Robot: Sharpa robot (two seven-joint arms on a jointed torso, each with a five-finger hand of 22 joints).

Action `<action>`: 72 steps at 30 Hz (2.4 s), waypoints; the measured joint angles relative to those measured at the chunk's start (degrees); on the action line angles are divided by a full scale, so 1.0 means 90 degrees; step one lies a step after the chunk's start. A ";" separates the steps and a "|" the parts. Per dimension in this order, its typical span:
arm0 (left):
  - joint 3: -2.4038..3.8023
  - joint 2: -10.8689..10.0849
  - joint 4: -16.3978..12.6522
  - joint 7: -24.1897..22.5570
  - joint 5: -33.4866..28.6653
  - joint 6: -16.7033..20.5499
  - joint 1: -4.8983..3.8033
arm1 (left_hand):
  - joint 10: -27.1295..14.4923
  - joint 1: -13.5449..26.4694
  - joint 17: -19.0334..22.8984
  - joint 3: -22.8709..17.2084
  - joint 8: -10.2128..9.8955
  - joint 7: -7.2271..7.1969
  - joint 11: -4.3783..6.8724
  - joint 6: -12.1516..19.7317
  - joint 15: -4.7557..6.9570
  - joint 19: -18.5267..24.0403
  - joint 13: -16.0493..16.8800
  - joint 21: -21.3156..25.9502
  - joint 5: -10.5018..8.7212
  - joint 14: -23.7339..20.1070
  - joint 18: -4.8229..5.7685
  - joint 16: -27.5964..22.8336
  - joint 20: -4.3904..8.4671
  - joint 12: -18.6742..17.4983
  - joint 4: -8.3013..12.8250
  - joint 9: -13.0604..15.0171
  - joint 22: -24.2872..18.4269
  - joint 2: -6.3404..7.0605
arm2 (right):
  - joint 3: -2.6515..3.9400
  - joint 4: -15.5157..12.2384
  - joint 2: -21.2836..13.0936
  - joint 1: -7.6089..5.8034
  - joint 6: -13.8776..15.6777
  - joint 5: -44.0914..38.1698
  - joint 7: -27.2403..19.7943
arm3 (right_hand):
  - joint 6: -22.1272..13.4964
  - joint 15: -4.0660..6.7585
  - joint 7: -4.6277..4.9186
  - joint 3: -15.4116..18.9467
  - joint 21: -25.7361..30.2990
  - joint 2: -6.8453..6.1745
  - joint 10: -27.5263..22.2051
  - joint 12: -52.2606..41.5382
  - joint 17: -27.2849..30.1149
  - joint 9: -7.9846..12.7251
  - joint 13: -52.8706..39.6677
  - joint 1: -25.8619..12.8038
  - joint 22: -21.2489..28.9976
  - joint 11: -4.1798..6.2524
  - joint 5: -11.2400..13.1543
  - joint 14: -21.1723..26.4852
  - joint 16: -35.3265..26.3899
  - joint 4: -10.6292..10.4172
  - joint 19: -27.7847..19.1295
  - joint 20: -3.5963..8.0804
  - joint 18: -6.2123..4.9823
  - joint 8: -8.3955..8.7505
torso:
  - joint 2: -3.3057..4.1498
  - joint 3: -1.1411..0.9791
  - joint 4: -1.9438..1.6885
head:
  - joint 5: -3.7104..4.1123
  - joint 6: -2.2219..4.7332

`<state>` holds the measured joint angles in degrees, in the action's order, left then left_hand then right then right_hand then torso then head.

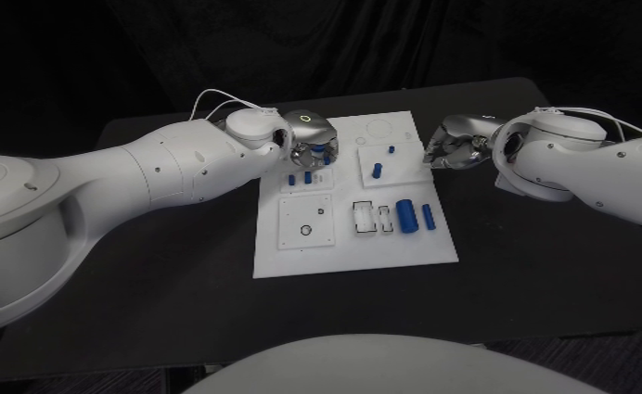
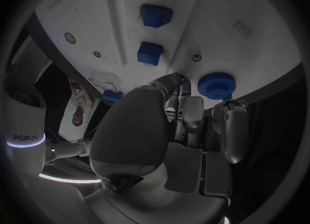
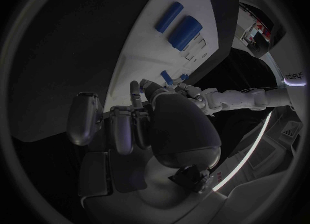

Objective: Assemble the parts on the task board

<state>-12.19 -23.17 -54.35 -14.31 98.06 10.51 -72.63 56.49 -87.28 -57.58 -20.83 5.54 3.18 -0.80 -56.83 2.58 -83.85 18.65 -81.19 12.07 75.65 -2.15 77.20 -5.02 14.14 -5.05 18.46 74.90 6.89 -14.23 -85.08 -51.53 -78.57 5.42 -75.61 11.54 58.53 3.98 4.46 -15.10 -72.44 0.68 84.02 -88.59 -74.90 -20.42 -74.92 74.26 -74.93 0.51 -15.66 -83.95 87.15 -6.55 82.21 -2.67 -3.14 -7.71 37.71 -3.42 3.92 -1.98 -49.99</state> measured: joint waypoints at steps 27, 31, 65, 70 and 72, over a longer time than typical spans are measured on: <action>0.0000 -0.0115 -0.0085 -0.0081 0.0001 0.0210 0.0042 | 0.0353 -0.0030 0.0096 -0.0048 0.0001 0.0103 -0.0037 -0.0239 -0.0047 0.0023 -0.0023 0.0050 0.0080 -0.0091 0.0001 -0.0077 0.0022 -0.0053 0.0110 -0.0008 0.0004 -0.0028 | 0.0000 0.0017 -0.0043 0.0035 -0.0006 0.0002 0.0003 | 0.0000 0.0000 0.0000 0.0000 0.0000 0.0000 0.0000 0.0000 0.0000 0.0002 0.0001 0.0000 0.0002 0.0000 0.0000 0.0000 0.0001 0.0000 0.0000 0.0000 0.0000 0.0000 | -0.0001 -0.0005 0.0001 | -0.0007 0.0000; 0.0000 -0.0253 -0.0226 -0.0106 0.0001 0.0345 0.0036 | 0.0354 -0.0035 0.0116 -0.0043 0.0000 0.0103 -0.0036 -0.0284 -0.0047 0.0023 -0.0020 0.0050 0.0080 -0.0091 0.0000 -0.0077 0.0022 -0.0053 0.0116 -0.0009 0.0004 -0.0033 | 0.0000 0.0008 -0.0078 0.0035 -0.0007 0.0002 0.0005 | 0.0000 0.0000 0.0000 0.0000 0.0016 0.0000 0.0000 0.0000 0.0000 -0.0001 0.0001 0.0000 0.0002 0.0000 0.0000 0.0000 0.0001 0.0000 0.0000 0.0000 0.0000 0.0000 | -0.0002 -0.0005 0.0001 | -0.0054 0.0000; -0.0002 -0.1154 -0.1024 -0.0068 0.0003 0.0569 -0.0157 | 0.0398 0.0001 0.0334 -0.0060 -0.0025 0.0112 -0.0035 -0.0340 -0.0048 0.0046 -0.0127 0.0148 0.0105 -0.0137 0.0001 -0.0198 0.0045 -0.0223 0.0133 -0.0042 0.0002 -0.0068 | 0.0000 -0.0037 -0.0207 0.0037 -0.0052 0.0003 0.0016 | 0.0000 0.0000 0.0000 0.0000 0.0026 0.0000 0.0000 0.0000 0.0000 -0.0003 0.0002 0.0000 0.0003 0.0000 0.0000 0.0000 -0.0021 0.0000 0.0000 0.0000 0.0000 0.0000 | -0.0016 -0.0019 -0.0112 | -0.0032 0.0000; -0.0002 -0.1175 -0.1018 -0.0043 0.0004 0.0512 -0.0087 | 0.0398 0.0001 0.0343 -0.0060 -0.0025 0.0112 -0.0035 -0.0340 -0.0048 0.0046 -0.0134 0.0149 0.0105 -0.0137 0.0000 -0.0222 0.0045 -0.0223 0.0133 -0.0042 0.0002 -0.0067 | 0.0000 -0.0034 -0.0205 0.0043 -0.0059 0.0003 0.0016 | 0.0000 0.0000 0.0000 0.0000 0.0026 0.0000 0.0000 0.0000 0.0000 -0.0003 0.0002 0.0000 0.0003 0.0000 0.0000 0.0000 -0.0021 0.0000 0.0000 0.0000 0.0000 0.0000 | -0.0010 -0.0012 -0.0131 | -0.0013 0.0000; -0.0003 -0.1175 -0.1006 -0.0038 0.0004 0.0493 -0.0058 | 0.0398 0.0000 0.0343 -0.0060 -0.0025 0.0112 -0.0036 -0.0340 -0.0048 0.0046 -0.0135 0.0148 0.0104 -0.0137 0.0000 -0.0222 0.0045 -0.0223 0.0133 -0.0042 0.0002 -0.0067 | 0.0000 -0.0033 -0.0205 0.0047 -0.0061 0.0003 0.0016 | 0.0000 0.0000 0.0000 0.0000 0.0026 0.0000 0.0000 0.0000 0.0000 -0.0003 0.0002 0.0000 0.0003 0.0000 0.0000 0.0000 -0.0021 0.0000 0.0000 0.0000 0.0000 0.0000 | -0.0007 -0.0011 -0.0131 | -0.0030 0.0000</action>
<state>-12.22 -33.74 -63.41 -14.65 98.10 14.95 -73.14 60.07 -87.27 -54.49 -21.37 5.31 4.18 -1.12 -59.89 2.14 -83.44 17.43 -79.85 13.02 74.42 -2.15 75.20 -4.61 12.13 -3.86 18.08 74.92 6.28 -14.23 -85.38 -53.37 -78.15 4.87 -75.58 11.68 58.53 3.98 4.46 -15.10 -72.21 0.68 84.02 -88.59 -74.90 -20.45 -74.90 74.26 -74.90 0.51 -15.66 -83.95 86.96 -6.55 82.21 -2.67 -3.14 -7.71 37.65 -3.52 2.74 -2.25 -49.99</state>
